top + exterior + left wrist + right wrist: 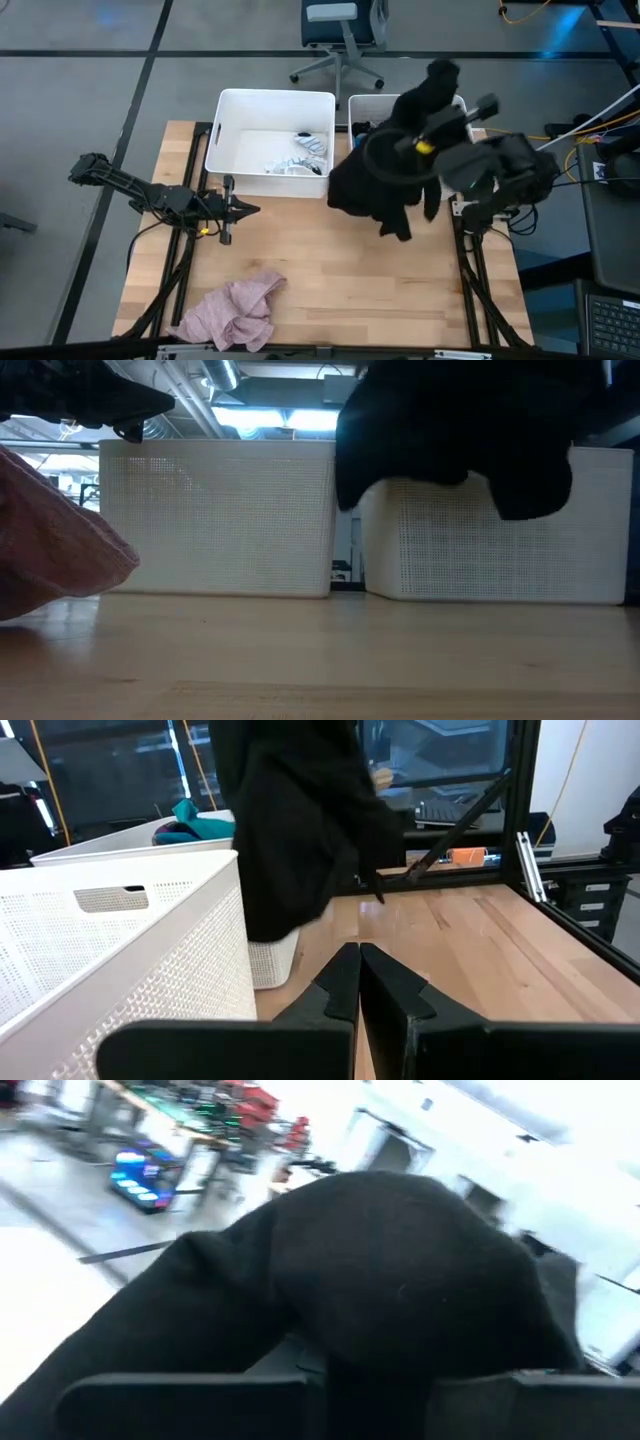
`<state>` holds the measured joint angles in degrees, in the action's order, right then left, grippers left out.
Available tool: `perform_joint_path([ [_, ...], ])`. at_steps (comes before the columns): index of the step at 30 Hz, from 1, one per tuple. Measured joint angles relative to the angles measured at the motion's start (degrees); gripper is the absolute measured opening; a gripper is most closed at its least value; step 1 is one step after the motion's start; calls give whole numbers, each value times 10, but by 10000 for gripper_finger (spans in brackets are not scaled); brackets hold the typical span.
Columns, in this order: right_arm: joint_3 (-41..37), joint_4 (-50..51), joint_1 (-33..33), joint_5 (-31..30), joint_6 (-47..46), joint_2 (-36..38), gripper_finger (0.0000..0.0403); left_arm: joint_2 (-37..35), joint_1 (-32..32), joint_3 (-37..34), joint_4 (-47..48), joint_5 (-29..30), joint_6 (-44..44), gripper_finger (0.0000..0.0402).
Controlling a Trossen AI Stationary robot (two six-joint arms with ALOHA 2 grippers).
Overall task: Sort clothes
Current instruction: Put the black shirt into the right white bin
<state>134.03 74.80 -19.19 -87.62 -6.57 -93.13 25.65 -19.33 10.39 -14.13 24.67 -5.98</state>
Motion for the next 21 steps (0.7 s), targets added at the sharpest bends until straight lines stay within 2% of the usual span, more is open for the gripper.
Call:
perform_joint_path([
  [3,8,-59,25,-26,78,12,50,0,0,0,0,0,0,1],
  [9,9,-184,88,-23,243,19,50,0,0,0,-4,0,-7,1],
  [13,9,-327,137,-17,432,19,50,0,0,0,-12,0,-10,1],
  [16,10,-471,167,27,583,19,50,0,0,0,-19,0,-19,1],
  [18,9,-539,185,78,636,24,50,-1,0,0,-20,0,-31,1],
  [21,10,-600,217,119,689,28,50,-1,0,0,-22,2,-49,1],
])
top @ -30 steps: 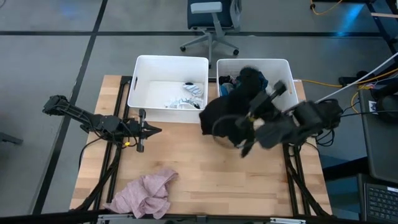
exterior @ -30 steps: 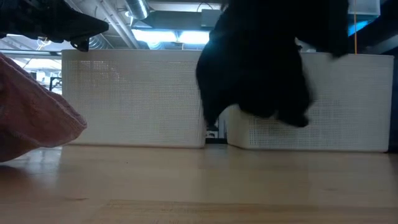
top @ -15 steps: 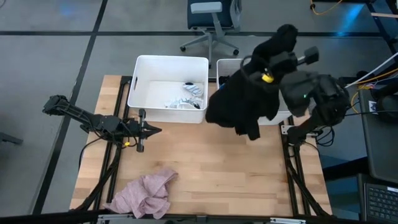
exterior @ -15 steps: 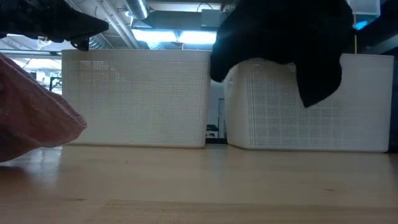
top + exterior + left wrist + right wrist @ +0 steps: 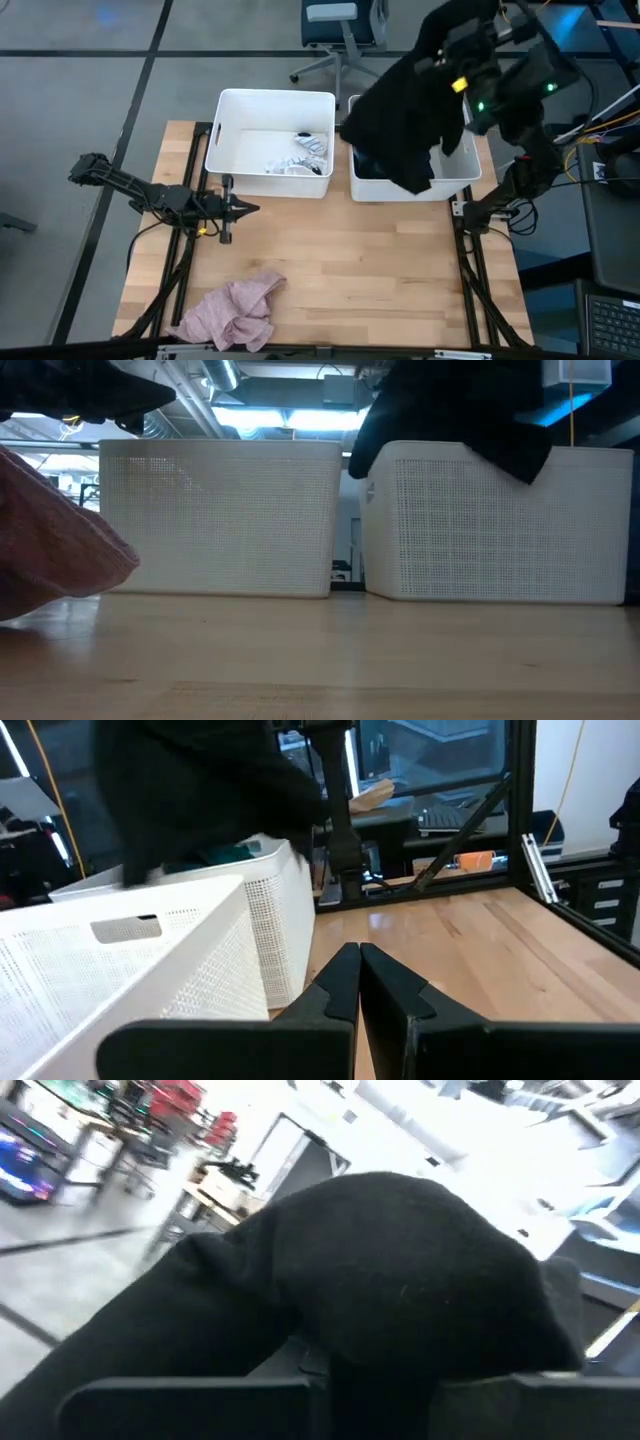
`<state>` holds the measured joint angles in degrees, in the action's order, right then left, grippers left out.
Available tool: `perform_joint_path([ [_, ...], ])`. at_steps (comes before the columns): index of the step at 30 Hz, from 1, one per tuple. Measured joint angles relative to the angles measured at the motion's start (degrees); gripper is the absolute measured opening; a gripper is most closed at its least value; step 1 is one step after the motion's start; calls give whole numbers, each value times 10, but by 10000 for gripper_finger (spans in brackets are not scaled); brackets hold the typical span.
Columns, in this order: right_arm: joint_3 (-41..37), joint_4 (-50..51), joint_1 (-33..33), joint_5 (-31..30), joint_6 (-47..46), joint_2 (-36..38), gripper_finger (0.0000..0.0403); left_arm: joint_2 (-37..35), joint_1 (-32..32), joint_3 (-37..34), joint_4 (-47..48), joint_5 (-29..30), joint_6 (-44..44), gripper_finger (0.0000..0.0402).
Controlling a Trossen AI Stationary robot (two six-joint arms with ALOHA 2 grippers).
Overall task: Sort clothes
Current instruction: Put the black shirt into the right white bin
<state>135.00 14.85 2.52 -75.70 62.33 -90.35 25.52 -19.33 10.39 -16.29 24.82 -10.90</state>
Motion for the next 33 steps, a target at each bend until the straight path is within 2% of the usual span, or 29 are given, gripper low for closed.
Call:
perform_joint_path([
  [4,0,13,60,31,26,1,50,0,0,0,-4,3,-17,1],
  [7,0,84,107,64,-18,1,50,0,0,0,-13,3,-31,1],
  [11,0,249,163,134,-167,1,50,0,0,0,-15,4,-35,1],
  [14,-3,393,204,232,-319,0,49,0,0,0,-17,4,-35,1],
  [17,-32,484,241,310,-430,-2,49,0,0,0,-24,4,-32,1],
  [20,-88,531,264,365,-491,-2,49,0,0,0,-25,4,-28,1],
  [25,-231,520,284,436,-545,-1,49,1,0,0,-23,4,-24,1],
  [30,-422,397,295,517,-560,0,49,2,0,0,-23,4,-19,1],
  [33,-527,312,306,533,-577,1,49,2,0,0,-18,3,0,1],
])
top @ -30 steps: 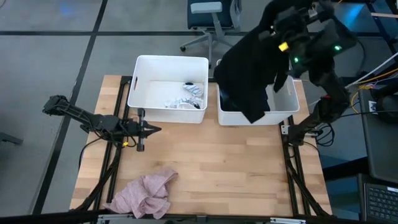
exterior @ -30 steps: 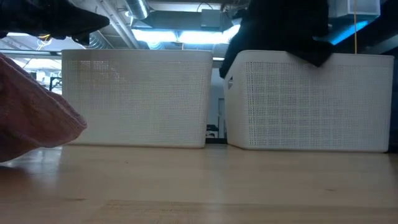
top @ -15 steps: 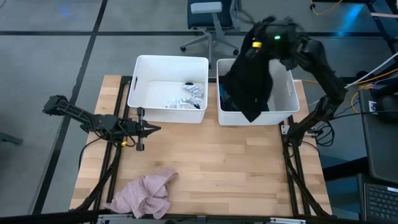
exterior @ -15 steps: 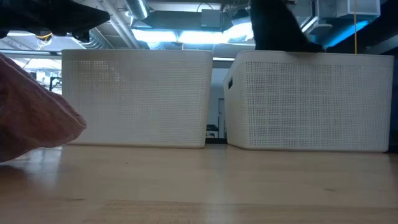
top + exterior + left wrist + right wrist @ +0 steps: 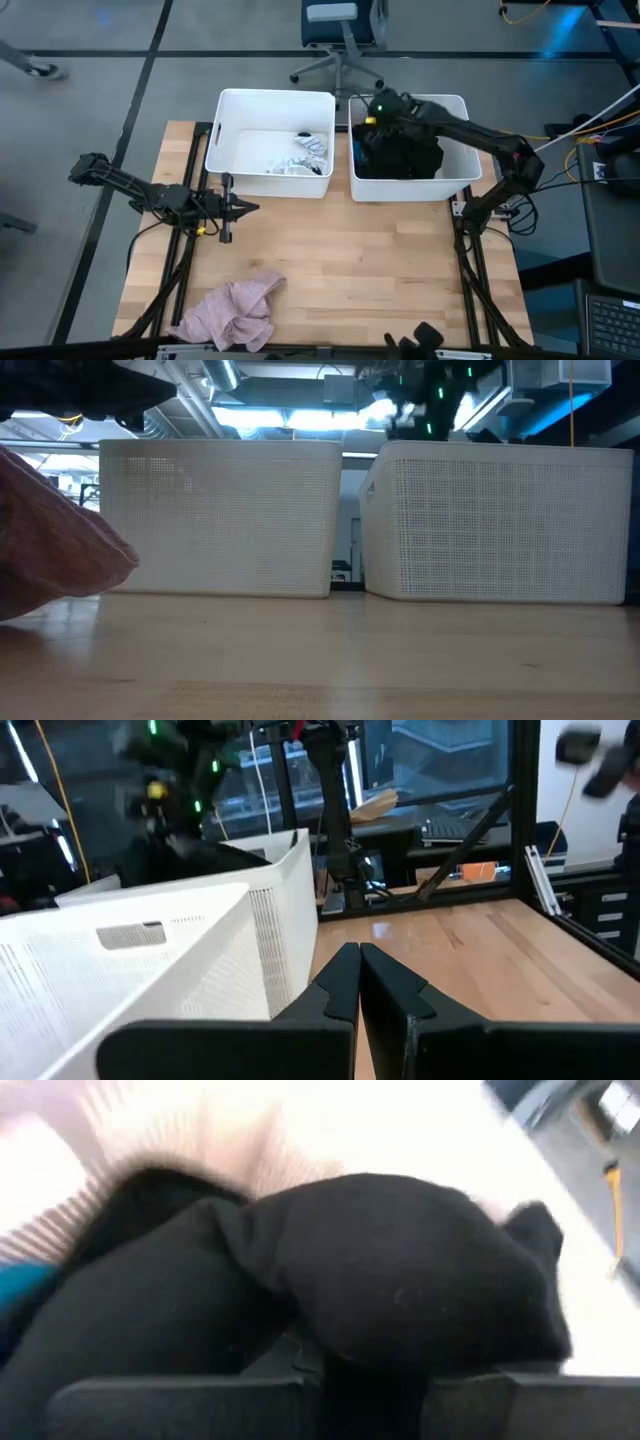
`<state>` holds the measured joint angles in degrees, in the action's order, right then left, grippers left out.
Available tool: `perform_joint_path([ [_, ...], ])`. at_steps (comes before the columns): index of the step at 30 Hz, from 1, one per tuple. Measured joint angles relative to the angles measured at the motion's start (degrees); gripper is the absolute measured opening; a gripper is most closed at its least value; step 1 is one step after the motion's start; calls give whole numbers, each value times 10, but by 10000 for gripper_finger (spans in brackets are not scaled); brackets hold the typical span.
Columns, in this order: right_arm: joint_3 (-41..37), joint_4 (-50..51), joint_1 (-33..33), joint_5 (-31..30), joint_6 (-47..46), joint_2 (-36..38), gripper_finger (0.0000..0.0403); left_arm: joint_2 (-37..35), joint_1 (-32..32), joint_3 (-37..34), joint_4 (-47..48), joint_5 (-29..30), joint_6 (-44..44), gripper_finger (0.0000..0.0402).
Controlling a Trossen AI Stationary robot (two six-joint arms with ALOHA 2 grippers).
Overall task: Sort clothes
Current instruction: Put the black shirt into the right white bin, then put the pink cloth into the right white bin
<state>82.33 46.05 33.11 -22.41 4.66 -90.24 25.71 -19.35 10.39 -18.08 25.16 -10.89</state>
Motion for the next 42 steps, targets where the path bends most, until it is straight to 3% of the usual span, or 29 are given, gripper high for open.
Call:
perform_joint_path([
  [7,-158,-130,25,57,-31,1,50,0,0,0,26,0,15,1],
  [12,-196,-172,26,79,-31,2,59,1,0,0,25,0,10,1],
  [16,-196,-184,26,79,-31,2,99,3,0,0,25,0,10,1],
  [19,-176,-168,26,78,-29,1,148,3,0,0,25,0,11,1],
  [23,-109,-74,25,69,-27,0,215,3,0,0,25,0,14,1],
  [28,-28,20,9,70,-29,25,270,3,0,0,25,0,15,1],
  [37,27,41,-87,80,-27,106,293,3,0,0,24,2,32,8],
  [42,12,30,-187,117,-29,130,293,3,0,0,20,20,49,62],
])
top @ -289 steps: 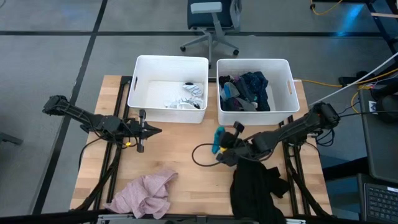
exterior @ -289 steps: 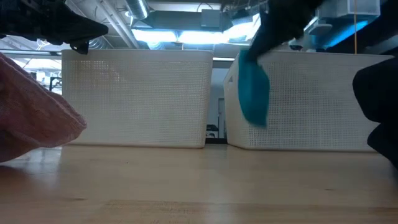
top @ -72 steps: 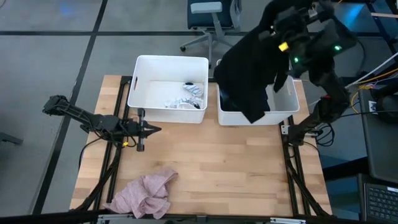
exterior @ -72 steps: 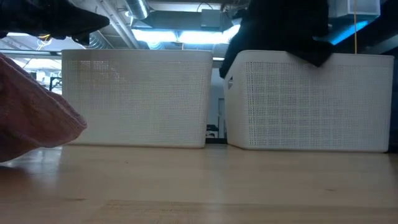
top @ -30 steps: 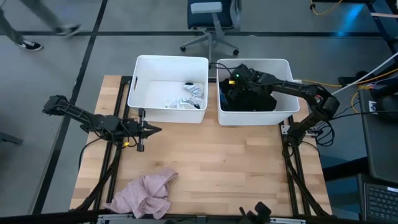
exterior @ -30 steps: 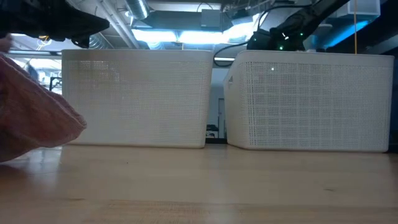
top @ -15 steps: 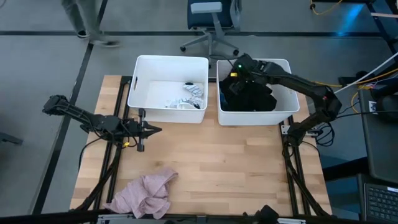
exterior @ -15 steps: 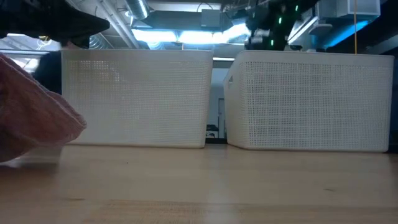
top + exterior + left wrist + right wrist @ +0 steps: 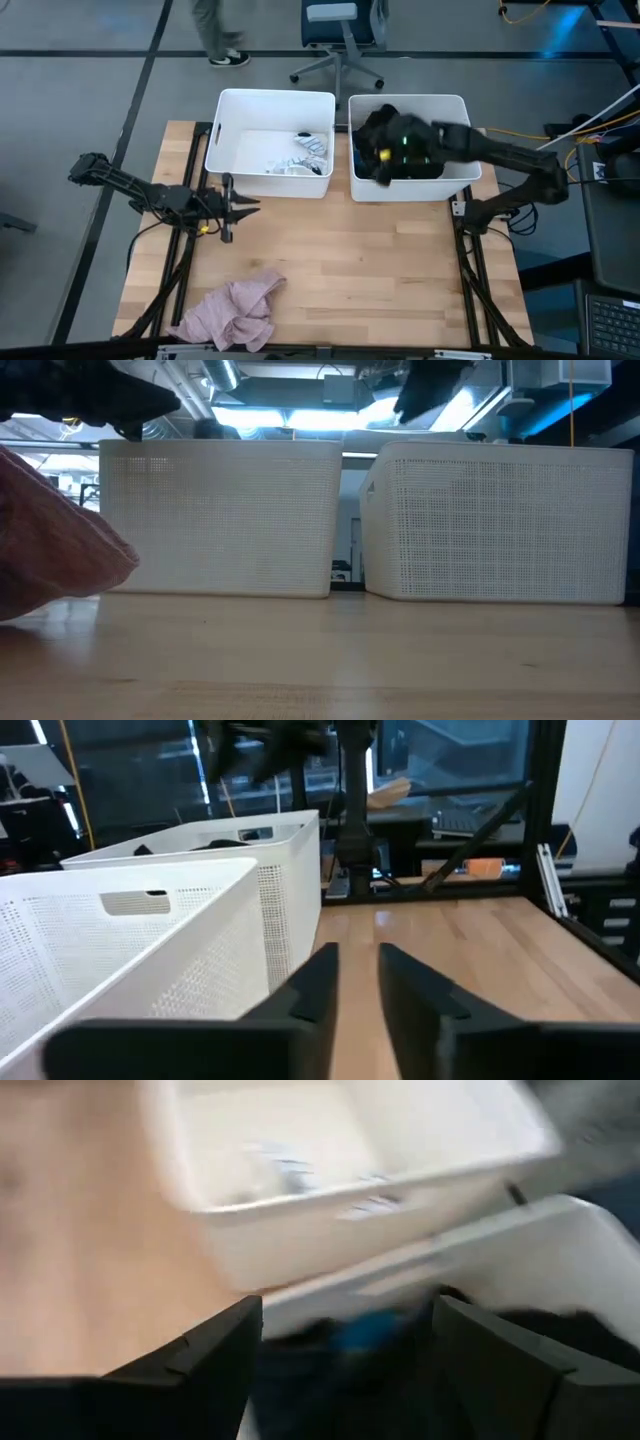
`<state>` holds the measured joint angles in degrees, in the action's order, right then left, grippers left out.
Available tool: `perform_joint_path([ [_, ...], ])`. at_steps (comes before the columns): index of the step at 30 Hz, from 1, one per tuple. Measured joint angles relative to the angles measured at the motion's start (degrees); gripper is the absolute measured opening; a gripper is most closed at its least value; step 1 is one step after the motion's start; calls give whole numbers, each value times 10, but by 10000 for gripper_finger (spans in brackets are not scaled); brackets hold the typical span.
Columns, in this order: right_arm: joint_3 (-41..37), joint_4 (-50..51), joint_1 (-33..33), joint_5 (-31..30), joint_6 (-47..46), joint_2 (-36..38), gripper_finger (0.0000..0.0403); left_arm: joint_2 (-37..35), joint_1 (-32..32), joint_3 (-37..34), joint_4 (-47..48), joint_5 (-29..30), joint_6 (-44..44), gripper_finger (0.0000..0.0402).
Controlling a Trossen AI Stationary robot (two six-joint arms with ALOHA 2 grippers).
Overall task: Sort clothes
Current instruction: Put the pink cloth into the right white bin
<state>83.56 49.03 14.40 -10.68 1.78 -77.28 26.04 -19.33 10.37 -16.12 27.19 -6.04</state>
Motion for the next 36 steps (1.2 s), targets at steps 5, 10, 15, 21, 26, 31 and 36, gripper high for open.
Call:
perform_joint_path([
  [5,-52,-58,-123,2,-9,8,294,2,0,5,-9,1,15,139],
  [10,-129,-177,-236,-5,-26,8,294,53,0,63,25,2,15,199],
  [15,-210,-310,-325,-35,-43,8,294,150,-8,170,139,2,20,219],
  [21,-272,-404,-414,-94,-94,5,294,257,-59,276,227,1,33,221],
  [26,-318,-506,-467,-126,-123,-11,294,331,-116,364,335,0,109,221],
  [31,-349,-587,-502,-152,-147,-50,294,405,-179,438,464,-9,256,221],
  [36,-354,-645,-510,-158,-164,-103,294,475,-247,493,549,-84,425,221],
])
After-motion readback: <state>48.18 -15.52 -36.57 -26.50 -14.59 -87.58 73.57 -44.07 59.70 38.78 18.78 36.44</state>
